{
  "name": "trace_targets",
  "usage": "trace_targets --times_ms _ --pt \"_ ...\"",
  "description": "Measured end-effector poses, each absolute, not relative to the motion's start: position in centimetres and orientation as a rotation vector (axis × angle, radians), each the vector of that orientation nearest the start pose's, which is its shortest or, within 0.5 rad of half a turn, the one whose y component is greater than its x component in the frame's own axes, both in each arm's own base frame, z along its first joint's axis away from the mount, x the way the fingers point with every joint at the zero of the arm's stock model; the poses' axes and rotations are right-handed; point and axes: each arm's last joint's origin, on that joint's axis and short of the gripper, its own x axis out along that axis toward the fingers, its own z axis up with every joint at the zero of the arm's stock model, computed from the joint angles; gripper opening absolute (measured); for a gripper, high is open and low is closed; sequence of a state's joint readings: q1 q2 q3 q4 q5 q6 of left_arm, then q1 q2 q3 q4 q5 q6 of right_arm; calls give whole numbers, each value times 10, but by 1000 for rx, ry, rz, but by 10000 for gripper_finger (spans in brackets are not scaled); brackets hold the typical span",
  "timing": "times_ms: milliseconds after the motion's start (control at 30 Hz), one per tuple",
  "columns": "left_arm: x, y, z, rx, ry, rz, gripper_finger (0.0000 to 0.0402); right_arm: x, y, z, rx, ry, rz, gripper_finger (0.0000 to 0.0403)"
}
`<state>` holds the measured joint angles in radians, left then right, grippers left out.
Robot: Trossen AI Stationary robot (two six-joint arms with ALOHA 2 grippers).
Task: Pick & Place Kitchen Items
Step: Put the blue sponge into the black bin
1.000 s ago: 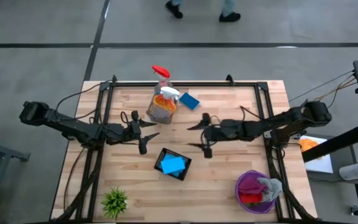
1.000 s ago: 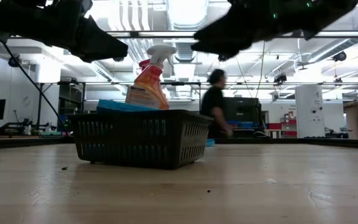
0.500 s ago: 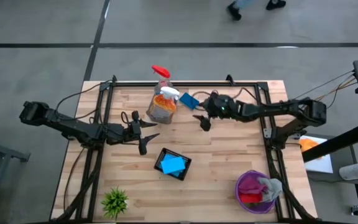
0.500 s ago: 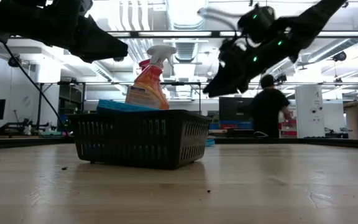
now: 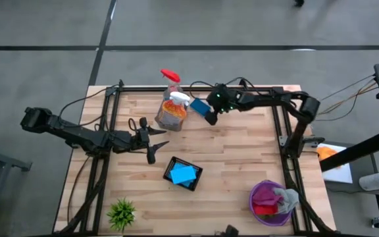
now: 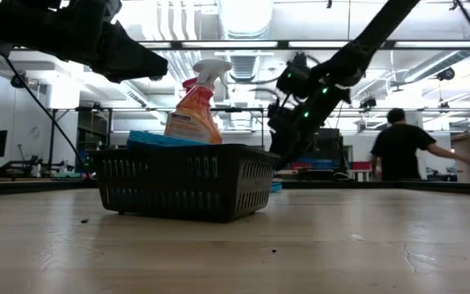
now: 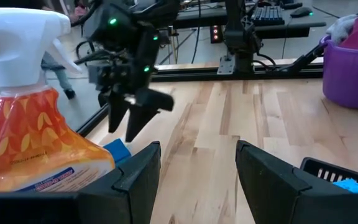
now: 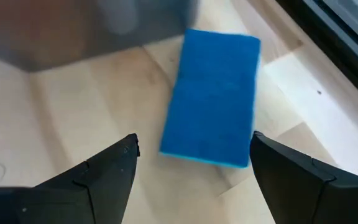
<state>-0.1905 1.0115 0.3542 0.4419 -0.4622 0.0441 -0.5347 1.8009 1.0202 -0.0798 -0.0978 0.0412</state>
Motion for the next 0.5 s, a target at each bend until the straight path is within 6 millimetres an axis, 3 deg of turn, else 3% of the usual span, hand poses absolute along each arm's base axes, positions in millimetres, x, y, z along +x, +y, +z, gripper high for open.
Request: trace_targets --times_ms 233,500 --pt "201 -26 205 113 212 268 209 315 -211 153 354 884 -441 302" --pt "201 -25 205 113 212 268 209 315 -220 136 372 978 -428 302"
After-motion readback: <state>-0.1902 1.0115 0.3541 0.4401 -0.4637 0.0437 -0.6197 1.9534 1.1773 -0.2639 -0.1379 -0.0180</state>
